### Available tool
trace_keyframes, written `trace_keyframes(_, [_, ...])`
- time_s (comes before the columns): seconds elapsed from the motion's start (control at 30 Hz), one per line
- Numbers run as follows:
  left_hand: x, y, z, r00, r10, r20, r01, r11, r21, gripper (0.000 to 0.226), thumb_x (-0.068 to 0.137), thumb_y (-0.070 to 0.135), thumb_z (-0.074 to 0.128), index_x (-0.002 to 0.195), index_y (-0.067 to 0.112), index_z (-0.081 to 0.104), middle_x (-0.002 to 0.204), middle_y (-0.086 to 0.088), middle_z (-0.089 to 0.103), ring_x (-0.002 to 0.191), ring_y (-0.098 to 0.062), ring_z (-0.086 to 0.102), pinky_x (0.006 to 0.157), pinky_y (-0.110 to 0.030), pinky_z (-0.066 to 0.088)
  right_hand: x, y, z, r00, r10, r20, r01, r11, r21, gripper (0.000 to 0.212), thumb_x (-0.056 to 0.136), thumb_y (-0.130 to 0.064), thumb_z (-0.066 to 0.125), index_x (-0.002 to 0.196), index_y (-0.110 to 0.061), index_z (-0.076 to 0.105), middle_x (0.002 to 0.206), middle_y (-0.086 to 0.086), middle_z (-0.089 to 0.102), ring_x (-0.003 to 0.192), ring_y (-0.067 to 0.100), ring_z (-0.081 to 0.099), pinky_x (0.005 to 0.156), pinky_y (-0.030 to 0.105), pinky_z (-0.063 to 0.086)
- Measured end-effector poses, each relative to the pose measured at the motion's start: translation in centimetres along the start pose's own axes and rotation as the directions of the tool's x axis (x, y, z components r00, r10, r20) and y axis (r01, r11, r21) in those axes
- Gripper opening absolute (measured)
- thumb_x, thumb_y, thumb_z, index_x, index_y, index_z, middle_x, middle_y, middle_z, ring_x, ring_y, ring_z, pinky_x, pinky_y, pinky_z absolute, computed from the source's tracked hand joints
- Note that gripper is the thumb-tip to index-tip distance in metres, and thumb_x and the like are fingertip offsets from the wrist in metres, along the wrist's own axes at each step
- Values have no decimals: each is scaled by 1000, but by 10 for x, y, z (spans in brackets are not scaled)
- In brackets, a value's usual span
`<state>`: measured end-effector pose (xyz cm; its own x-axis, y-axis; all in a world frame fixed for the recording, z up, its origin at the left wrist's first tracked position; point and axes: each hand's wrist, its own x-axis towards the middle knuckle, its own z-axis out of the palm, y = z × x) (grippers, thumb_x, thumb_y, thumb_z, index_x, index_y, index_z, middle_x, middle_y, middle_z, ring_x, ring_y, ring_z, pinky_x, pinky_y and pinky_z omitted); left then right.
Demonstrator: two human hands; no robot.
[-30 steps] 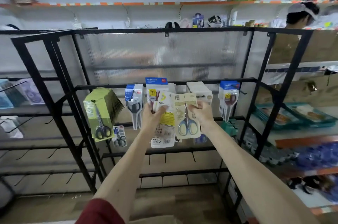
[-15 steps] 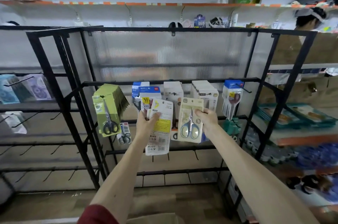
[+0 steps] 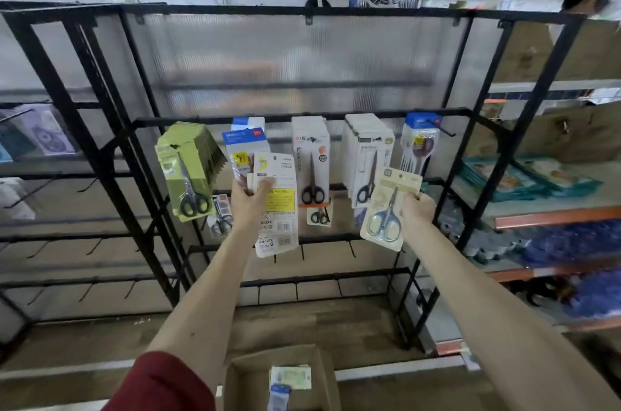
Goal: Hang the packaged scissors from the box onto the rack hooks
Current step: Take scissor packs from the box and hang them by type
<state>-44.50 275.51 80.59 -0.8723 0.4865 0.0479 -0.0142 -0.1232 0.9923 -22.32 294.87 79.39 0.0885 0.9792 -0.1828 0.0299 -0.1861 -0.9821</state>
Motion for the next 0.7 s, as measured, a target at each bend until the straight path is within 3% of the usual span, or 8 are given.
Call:
trace_keyframes(0.13, [-18,-35,4,995,-82,53,82,997,15,35,91,26,75,117,21,53,112,-3,71,97,-18,72,78,-32,58,-1,28,-13,997,77,-8,-77,993,-90,15,97,-17,54,103,-7,64,99,13,65,85,26,60,74,37,48])
trace_keyframes(0.23, [-34,-57,6,988,-133,74,132,991,26,34,93,20,74,120,18,53,109,-2,71,94,-16,71,66,-22,56,-9,56,-14,991,130,27,-124,979,-164,20,95,-26,62,102,-9,68,101,12,72,92,33,67,83,44,55])
trace_keyframes(0.33, [-47,-69,11,977,-179,115,173,983,59,30,95,17,72,117,19,51,100,4,68,83,-5,67,55,-12,51,-23,72,-12,992,104,78,-86,976,-201,13,97,-22,61,94,-11,66,95,10,71,90,31,67,80,41,55])
trace_keyframes(0.47, [-58,-78,16,959,-224,174,212,973,86,34,95,22,71,121,17,50,107,1,70,85,-6,68,56,-14,52,-39,76,-9,987,46,157,-14,981,-194,14,99,-17,57,101,-8,67,93,8,68,86,25,64,63,28,48])
trace_keyframes(0.7, [-72,-90,21,934,-262,245,250,965,78,34,93,23,73,120,22,53,104,8,72,87,-7,72,63,-19,56,-46,75,-4,969,-3,248,50,981,-186,17,99,-16,57,101,-4,69,91,10,68,77,21,60,62,27,44])
